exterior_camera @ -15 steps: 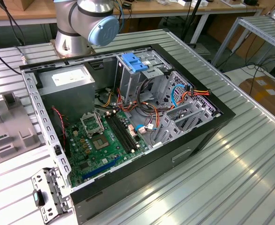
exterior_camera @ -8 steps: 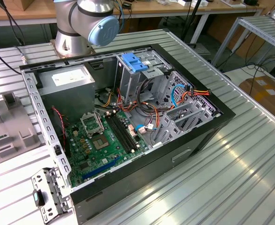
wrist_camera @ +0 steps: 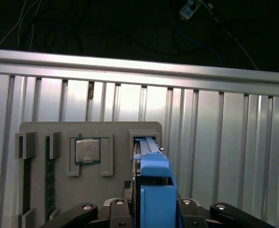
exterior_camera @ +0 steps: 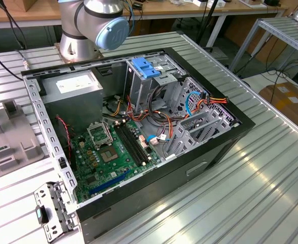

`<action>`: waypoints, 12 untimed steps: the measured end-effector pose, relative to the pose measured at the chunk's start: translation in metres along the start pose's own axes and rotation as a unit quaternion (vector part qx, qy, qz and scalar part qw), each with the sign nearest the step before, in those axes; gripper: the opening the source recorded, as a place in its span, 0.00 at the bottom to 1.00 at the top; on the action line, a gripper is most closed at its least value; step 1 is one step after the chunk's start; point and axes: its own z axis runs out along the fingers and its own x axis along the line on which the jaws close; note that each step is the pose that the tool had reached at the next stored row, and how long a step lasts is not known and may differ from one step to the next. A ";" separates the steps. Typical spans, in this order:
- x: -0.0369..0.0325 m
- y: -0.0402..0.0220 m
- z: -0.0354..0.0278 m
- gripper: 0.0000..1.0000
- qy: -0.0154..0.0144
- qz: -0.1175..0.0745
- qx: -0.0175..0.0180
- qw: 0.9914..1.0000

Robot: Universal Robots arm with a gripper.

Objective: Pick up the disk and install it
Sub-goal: 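Pick up the disk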

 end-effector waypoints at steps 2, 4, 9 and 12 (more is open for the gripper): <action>0.0000 0.0000 -0.0003 0.37 0.000 0.000 0.000 1.000; 0.0000 0.0000 -0.0006 0.37 0.000 0.000 0.000 1.000; -0.0001 0.0001 -0.0019 0.37 0.000 0.000 0.000 1.000; -0.0001 0.0001 -0.0029 0.37 0.000 0.000 0.000 1.000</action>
